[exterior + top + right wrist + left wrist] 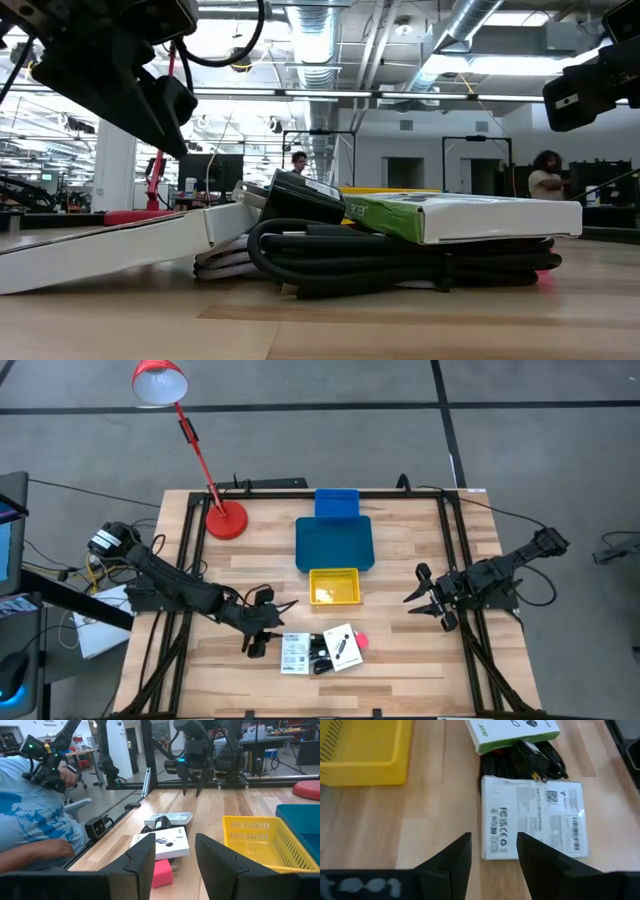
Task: Pick and place items into bin
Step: Put the left white card reader box into the yellow basket
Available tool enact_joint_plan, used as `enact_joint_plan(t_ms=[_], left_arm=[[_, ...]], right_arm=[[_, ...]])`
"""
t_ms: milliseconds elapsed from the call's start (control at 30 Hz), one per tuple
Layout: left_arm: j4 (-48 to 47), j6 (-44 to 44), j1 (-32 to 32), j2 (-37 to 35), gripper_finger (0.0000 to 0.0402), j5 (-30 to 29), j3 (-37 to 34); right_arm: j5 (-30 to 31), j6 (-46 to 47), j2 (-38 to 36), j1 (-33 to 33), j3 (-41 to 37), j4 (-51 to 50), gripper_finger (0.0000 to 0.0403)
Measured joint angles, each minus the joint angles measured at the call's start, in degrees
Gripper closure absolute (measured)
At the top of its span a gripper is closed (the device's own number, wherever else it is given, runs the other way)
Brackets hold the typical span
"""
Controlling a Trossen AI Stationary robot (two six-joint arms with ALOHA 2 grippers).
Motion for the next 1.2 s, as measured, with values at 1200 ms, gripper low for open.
enact_joint_plan(t_ms=[1200], left_arm=[[-3.0, 6.8, 7.6, 0.0, 0.0253, 15.7, 0.0]], right_arm=[[0.0, 0.0, 0.0, 0.0, 0.0, 0.0, 0.0268]])
